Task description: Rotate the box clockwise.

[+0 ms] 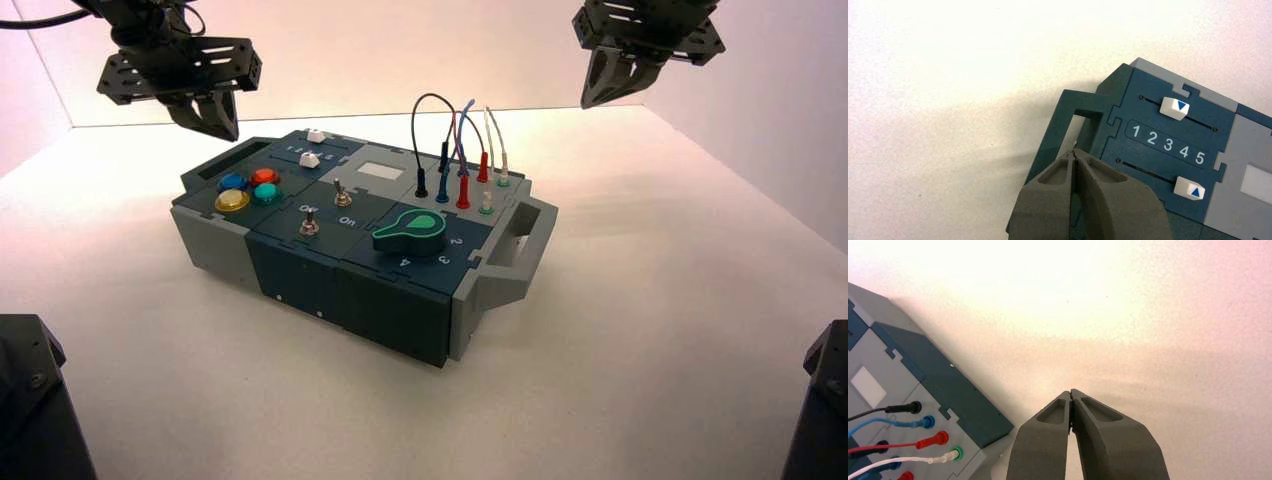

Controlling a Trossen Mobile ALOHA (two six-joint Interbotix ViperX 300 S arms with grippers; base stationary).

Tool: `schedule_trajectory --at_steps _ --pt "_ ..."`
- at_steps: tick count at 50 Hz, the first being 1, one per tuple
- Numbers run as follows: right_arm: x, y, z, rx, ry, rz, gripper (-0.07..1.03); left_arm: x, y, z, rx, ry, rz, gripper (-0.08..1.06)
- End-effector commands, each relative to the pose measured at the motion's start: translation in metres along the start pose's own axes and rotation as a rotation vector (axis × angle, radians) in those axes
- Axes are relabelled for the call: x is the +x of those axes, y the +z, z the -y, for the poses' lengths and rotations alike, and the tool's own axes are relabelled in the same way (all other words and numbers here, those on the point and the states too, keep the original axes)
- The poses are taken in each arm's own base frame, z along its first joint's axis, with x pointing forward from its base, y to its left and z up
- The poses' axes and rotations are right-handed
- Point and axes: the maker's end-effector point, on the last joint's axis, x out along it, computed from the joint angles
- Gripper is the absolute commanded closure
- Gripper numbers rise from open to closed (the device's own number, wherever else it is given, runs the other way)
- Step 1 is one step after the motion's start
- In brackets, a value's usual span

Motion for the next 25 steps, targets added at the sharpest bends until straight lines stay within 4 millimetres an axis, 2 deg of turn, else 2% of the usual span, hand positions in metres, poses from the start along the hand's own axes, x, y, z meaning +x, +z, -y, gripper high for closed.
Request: schedule_trajectory --at_steps 1,15,25 --pt "-0.003 0.013 -0.003 -0.005 0.005 0.029 0.98 -0.001 0.012 0.004 0.001 -0.007 0.024 1.01" --pt "0.014 0.008 -0.006 -0.002 0.032 -0.046 0.98 0.005 0.009 0.003 -0.003 -0.005 0.001 1.01" --pt "0.023 0.007 -0.021 -0.033 0.063 -0.081 0.98 0.009 0.008 0.003 -0.005 -0.004 -0.011 1.01"
